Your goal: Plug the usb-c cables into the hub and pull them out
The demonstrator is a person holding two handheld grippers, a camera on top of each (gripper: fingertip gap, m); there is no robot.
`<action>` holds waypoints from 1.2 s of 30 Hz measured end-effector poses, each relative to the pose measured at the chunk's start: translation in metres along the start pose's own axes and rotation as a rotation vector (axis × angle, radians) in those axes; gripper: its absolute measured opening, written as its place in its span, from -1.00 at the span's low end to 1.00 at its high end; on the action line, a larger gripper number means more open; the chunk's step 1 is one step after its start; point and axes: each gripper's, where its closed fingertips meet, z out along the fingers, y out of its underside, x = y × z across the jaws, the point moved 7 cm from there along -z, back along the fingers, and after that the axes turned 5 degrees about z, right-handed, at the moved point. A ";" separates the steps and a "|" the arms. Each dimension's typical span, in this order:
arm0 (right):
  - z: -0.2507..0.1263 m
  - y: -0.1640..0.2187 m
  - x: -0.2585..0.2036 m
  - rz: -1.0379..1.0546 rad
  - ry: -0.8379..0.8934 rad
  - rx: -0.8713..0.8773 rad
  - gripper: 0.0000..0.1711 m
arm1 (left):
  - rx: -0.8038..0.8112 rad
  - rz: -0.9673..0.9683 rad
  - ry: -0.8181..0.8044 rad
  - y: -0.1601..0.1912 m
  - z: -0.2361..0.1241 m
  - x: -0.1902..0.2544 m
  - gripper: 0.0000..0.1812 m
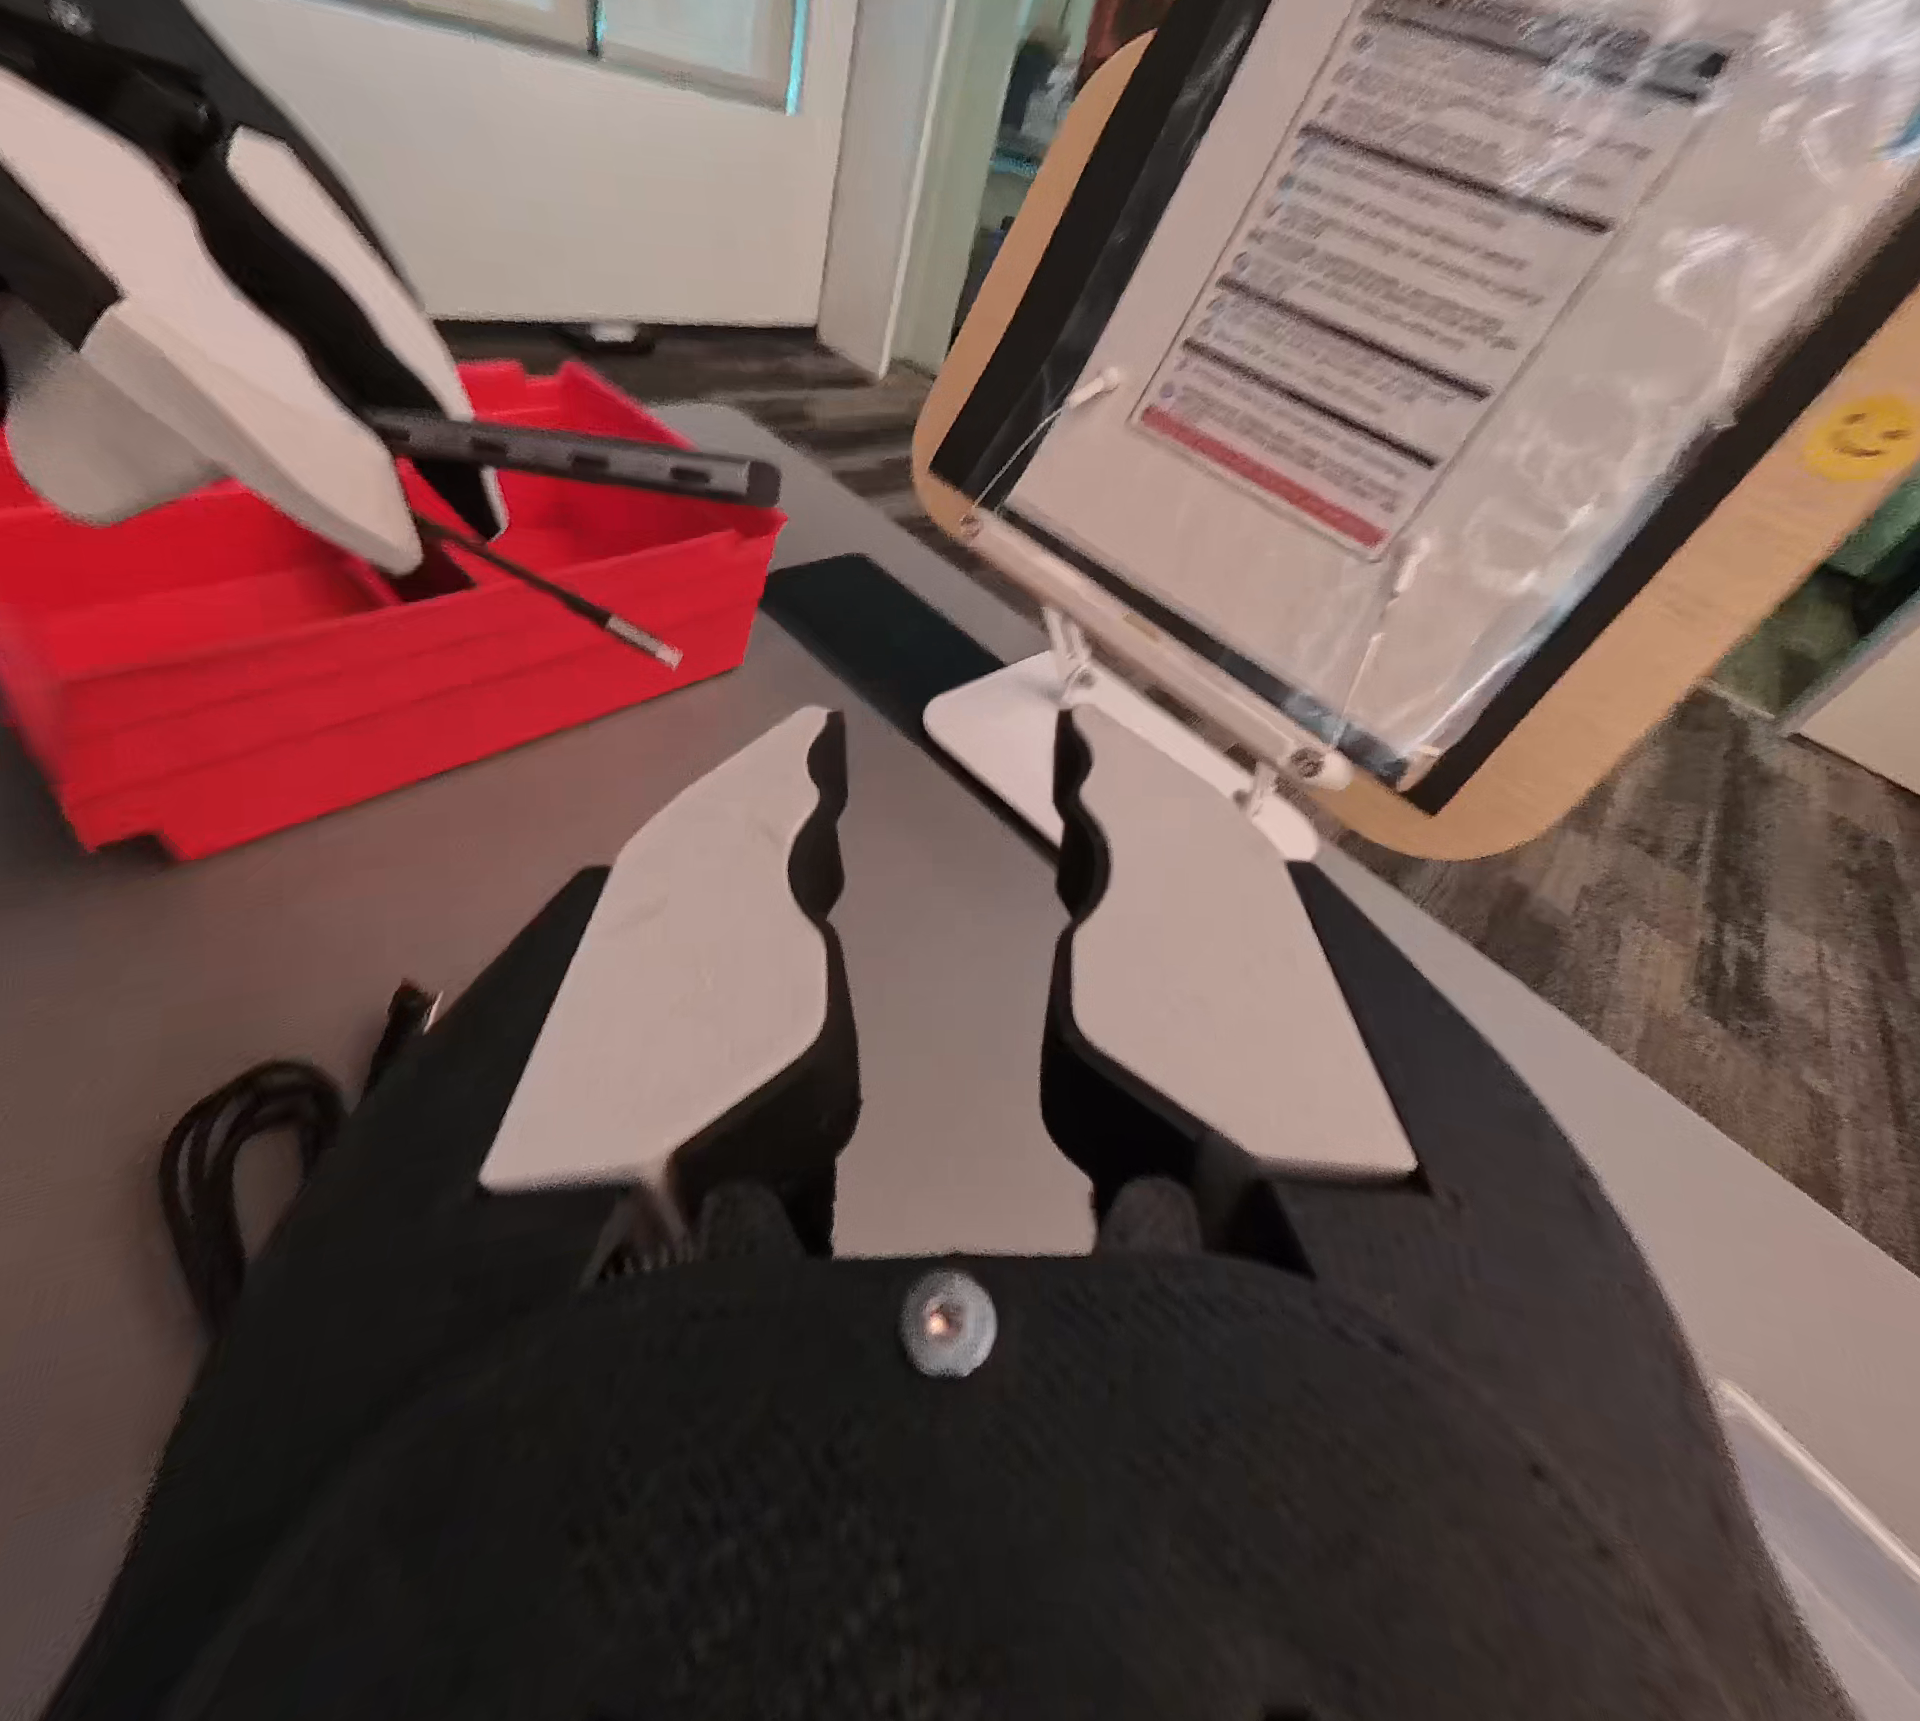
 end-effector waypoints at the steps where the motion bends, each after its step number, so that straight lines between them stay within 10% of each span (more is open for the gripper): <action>1: 0.001 0.003 -0.003 -0.012 -0.049 -0.051 -0.54 | -0.006 -0.004 0.007 0.001 0.000 0.000 -0.76; 14: 0.001 0.053 -0.079 -0.106 -0.458 -0.430 -0.55 | -0.202 -0.002 -0.093 0.019 0.028 -0.009 -0.76; 26: 0.045 0.101 -0.103 0.447 -0.516 -0.471 -0.52 | -0.067 -0.085 -0.142 0.014 0.025 -0.030 -0.76; 36: 0.022 0.044 -0.025 0.699 -0.490 0.033 -0.51 | 0.150 -0.070 0.020 -0.005 0.045 -0.011 -0.76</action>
